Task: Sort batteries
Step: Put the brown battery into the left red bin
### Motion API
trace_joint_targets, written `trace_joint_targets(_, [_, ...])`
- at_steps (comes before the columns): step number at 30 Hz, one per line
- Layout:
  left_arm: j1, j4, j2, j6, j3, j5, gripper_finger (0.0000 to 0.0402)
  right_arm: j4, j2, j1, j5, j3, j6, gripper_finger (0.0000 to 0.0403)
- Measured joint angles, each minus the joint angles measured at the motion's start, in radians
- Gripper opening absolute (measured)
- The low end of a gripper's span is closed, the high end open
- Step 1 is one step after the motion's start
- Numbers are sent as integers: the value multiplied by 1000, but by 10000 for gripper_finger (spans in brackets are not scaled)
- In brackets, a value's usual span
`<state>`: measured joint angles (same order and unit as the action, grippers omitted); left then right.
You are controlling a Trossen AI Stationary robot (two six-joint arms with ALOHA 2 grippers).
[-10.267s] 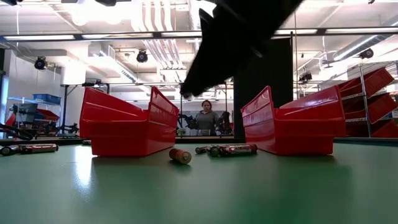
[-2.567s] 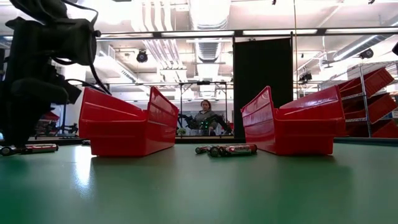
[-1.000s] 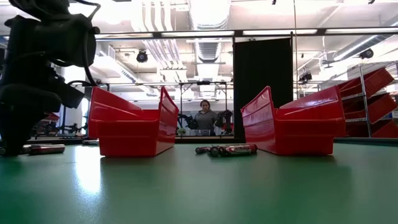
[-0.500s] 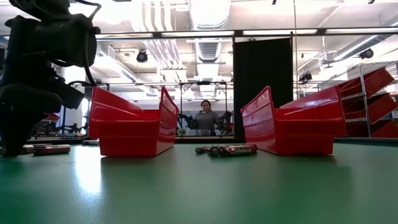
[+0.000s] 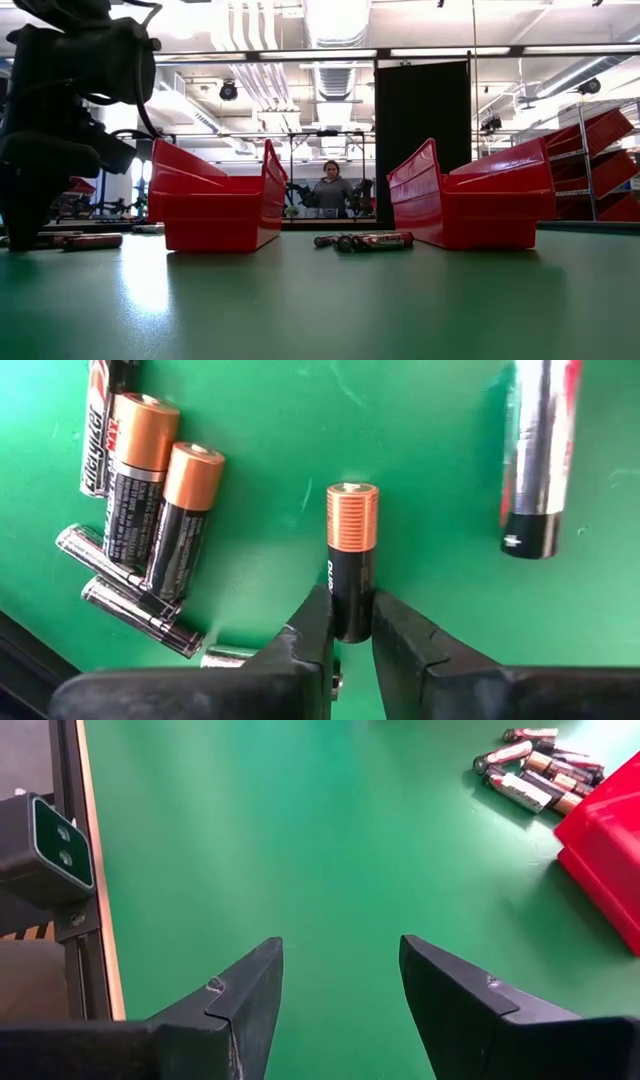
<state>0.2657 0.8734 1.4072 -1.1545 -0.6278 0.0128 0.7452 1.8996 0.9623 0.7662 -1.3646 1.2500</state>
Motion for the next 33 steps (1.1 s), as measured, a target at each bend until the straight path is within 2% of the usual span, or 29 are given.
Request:
trace_joint_targets(6, [1,6,-27,21,1,-38,30,-2,0,0,-11,0,0,187])
trace_joint_targets(10, [2,32,-53,68,-46,-95,26,-2,0,0,-11,0,0,184])
trace_joint_targets(19, [4,273,-63,155,-218,-162,26,0,0,0,-11,0,-1,183])
trace_joint_targets(23, [7,396,-63,203,-328,-244,27,0,0,0,-11,0,-1,178])
trace_joint_targets(29, [5,346,-61,331,-460,-416,28,0,0,0,-11,0,-2,178])
trace_joint_targets(33, [0,266,-48,457,-501,-445,28,0,0,0,-11,0,-2,183])
